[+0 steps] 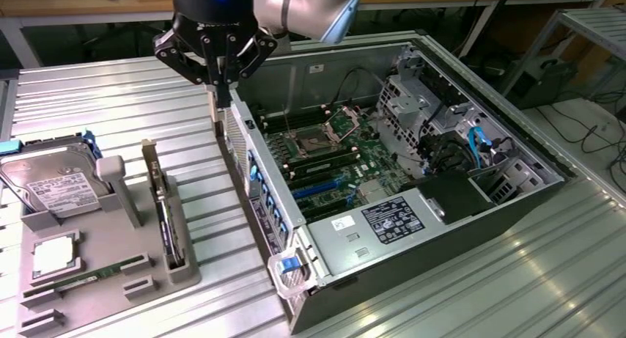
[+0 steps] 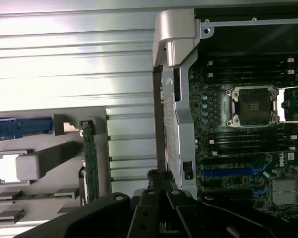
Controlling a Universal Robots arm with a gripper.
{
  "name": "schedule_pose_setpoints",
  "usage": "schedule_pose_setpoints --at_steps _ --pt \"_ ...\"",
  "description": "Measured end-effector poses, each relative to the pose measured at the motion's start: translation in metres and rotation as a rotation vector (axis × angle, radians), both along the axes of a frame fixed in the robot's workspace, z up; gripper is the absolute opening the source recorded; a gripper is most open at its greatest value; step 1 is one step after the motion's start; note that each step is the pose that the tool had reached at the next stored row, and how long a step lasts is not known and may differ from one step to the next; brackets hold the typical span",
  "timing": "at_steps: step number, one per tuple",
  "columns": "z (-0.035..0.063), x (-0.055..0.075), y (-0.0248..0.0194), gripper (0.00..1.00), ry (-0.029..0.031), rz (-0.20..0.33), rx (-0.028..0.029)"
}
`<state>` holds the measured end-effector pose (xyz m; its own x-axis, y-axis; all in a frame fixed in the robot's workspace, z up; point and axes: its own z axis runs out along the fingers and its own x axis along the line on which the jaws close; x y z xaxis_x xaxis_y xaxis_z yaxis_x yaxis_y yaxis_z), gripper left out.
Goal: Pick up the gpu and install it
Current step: 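Reach for the gpu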
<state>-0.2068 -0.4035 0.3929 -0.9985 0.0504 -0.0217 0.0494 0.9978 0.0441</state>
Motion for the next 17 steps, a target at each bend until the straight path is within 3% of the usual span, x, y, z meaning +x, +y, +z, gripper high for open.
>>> schedule_pose_setpoints --at_steps 5,8,17 --pt "0.0000 -0.007 -0.0009 0.11 -0.0001 0.001 0.0000" --pt "0.0000 -0.013 -0.0046 0.11 -0.0001 0.003 0.0000" --pt "0.0000 -0.024 -0.0097 0.11 0.0000 0.006 0.0000"
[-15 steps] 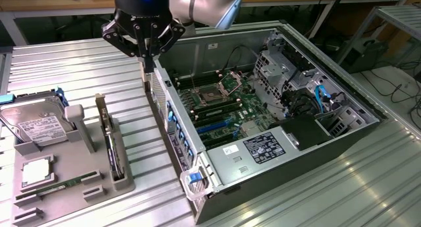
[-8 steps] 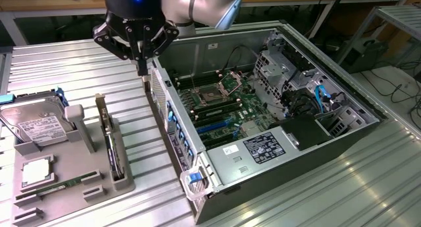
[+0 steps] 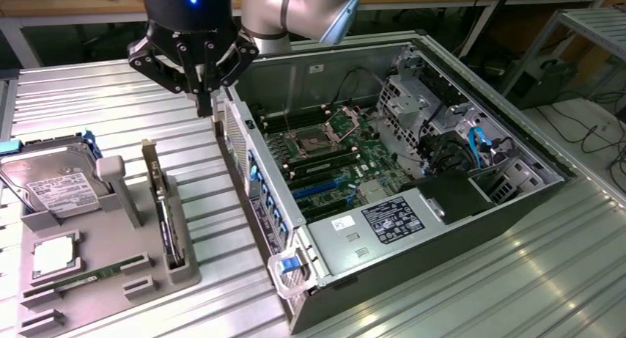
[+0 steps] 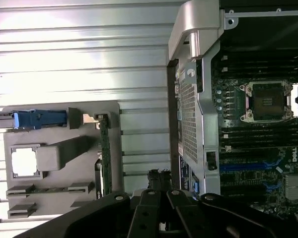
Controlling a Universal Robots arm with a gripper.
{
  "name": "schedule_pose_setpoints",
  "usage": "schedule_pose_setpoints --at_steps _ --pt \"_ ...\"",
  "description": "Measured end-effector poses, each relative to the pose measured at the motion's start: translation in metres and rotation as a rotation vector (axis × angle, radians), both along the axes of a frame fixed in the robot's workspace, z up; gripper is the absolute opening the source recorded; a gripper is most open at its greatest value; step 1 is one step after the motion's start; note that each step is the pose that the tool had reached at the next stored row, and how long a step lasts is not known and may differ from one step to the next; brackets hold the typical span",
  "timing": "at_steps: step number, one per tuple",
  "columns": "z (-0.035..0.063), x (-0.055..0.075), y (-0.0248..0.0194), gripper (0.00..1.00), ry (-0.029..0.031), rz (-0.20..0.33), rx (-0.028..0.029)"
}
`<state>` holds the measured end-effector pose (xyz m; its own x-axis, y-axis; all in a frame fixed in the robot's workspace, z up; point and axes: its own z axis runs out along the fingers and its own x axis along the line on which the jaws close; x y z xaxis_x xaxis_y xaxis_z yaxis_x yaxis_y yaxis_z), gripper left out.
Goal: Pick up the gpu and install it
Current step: 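Reach for the gpu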
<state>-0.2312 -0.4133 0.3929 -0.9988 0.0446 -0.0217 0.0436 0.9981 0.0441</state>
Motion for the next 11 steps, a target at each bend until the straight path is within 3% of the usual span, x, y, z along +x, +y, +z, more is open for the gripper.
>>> schedule_pose_setpoints --at_steps 11 --pt "0.0000 -0.017 -0.0056 0.11 0.0000 0.003 0.0000"
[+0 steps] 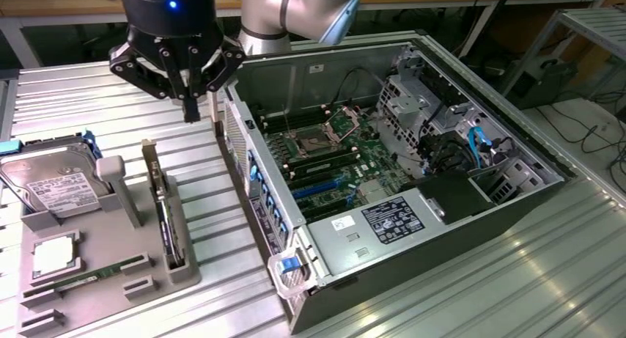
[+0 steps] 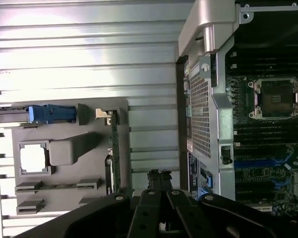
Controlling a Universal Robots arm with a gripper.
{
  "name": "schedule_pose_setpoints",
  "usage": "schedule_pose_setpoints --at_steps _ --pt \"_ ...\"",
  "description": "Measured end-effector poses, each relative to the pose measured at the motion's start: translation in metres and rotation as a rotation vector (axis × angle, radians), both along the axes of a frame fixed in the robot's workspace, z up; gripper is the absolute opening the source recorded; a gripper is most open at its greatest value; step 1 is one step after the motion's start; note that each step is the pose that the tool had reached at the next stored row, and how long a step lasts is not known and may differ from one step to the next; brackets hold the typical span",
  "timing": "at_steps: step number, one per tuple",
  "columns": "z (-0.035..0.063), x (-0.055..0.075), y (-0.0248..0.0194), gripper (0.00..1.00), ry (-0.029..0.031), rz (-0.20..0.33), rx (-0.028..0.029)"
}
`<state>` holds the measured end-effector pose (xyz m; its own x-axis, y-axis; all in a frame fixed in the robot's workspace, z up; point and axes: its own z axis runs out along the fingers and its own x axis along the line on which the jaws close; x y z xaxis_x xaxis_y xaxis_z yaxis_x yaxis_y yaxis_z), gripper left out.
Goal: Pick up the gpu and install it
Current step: 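Reach for the gpu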
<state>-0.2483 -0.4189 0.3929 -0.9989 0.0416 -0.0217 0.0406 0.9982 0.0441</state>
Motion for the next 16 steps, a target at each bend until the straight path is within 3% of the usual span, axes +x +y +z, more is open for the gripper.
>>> schedule_pose_setpoints --at_steps 16 --pt "0.0000 -0.041 -0.0033 0.11 -0.0001 0.011 0.0000"
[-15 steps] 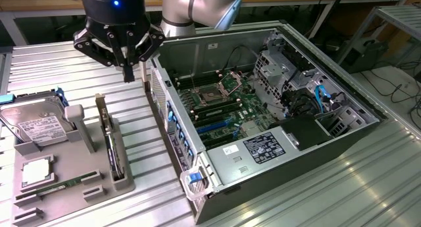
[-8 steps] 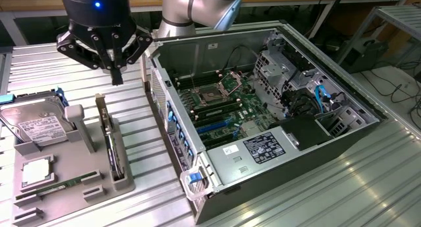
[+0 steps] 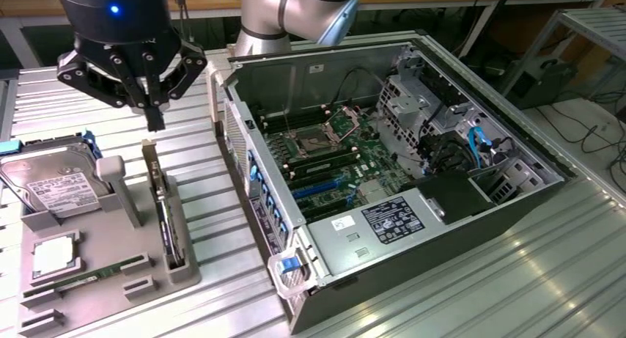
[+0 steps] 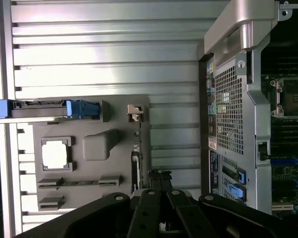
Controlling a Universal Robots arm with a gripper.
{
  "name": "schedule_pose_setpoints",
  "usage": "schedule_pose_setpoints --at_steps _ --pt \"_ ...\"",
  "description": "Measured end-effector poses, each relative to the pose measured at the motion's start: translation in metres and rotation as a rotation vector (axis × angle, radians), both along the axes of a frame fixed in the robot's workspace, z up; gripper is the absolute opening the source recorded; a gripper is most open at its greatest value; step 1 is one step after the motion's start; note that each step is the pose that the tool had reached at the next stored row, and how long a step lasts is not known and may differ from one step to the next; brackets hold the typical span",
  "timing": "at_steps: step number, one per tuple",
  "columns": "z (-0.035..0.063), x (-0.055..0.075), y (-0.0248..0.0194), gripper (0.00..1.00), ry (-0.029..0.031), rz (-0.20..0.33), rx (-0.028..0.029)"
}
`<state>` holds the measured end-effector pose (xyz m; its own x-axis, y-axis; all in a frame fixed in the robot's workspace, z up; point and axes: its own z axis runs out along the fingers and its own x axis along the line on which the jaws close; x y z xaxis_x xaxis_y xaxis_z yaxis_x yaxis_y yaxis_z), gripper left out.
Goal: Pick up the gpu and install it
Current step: 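Reach for the gpu, then pick up the gpu and move the gpu toward the slot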
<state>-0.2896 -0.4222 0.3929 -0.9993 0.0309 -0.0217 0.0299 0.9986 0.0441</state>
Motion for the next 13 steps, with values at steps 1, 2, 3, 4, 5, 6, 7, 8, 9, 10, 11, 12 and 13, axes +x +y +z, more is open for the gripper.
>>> schedule_pose_setpoints --at_steps 1,2,3,4,5,6,7,8,9,10,11,12,13 --pt "0.0000 -0.002 -0.0002 0.11 0.0000 0.001 0.0000" --pt "0.0000 -0.005 -0.0006 0.11 0.0000 0.001 0.0001" --pt "0.0000 -0.007 -0.0009 0.11 0.0000 0.002 0.0001" --pt "0.0000 -0.010 -0.0011 0.11 0.0000 0.003 0.0000" --pt "-0.0001 -0.012 -0.0013 0.11 -0.0001 0.003 0.0001" --pt "0.0000 -0.013 -0.0015 0.11 0.0000 0.004 0.0001" --pt "0.0000 -0.015 -0.0017 0.11 0.0000 0.004 0.0001" --pt "-0.0001 -0.016 -0.0019 0.11 -0.0001 0.005 0.0001" --pt "-0.0001 -0.017 -0.0019 0.11 -0.0001 0.005 0.0001" --pt "-0.0001 -0.017 -0.0019 0.11 -0.0001 0.005 0.0002" --pt "0.0000 -0.017 -0.0019 0.11 -0.0001 0.005 0.0001" --pt "0.0000 -0.017 -0.0019 0.11 0.0000 0.005 0.0000" --pt "0.0000 -0.017 -0.0019 0.11 0.0000 0.005 0.0000"
